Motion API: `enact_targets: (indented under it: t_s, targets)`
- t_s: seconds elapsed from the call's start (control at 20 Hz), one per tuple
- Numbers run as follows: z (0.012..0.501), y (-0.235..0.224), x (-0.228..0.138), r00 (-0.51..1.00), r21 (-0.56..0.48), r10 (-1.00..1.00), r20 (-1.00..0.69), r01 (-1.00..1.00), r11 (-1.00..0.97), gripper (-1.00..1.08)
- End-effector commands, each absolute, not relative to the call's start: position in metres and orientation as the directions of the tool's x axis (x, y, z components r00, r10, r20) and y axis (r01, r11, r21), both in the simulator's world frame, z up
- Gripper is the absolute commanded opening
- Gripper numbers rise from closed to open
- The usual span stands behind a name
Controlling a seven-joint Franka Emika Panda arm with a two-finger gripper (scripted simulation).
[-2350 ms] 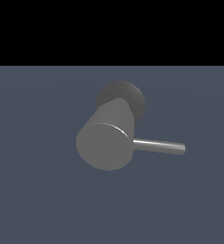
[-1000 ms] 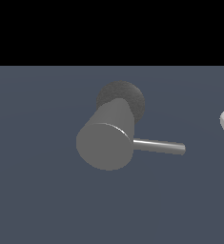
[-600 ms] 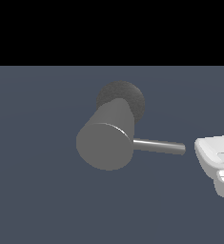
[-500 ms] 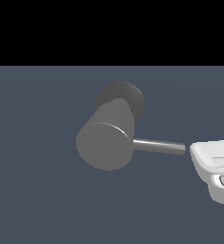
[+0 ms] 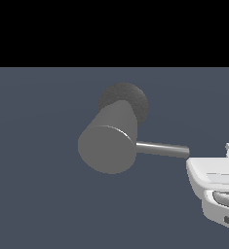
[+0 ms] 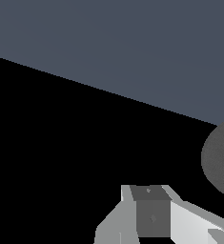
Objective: Turn on the faucet by rotating a designated handle.
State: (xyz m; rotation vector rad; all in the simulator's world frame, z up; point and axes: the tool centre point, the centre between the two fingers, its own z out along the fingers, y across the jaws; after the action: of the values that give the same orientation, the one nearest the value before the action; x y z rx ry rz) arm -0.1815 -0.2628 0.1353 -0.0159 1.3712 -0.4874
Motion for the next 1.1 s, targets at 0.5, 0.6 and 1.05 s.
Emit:
enact_targets:
  t_s: [0.5,0.6,1.05]
  targets:
    - [0.110,-0.216,-0.179,0.100,-0.171,-0.206,-0.973,0.278,0.945,-1.00]
    - [0.105,-0.213,-0.180,0.090,-0.162,-0.194,-0.977,0.277,0.947,-1.00]
    - [0.103,-0.186,-0.171,0.079,-0.097,-0.117,-0.990,0.229,0.969,-1.00]
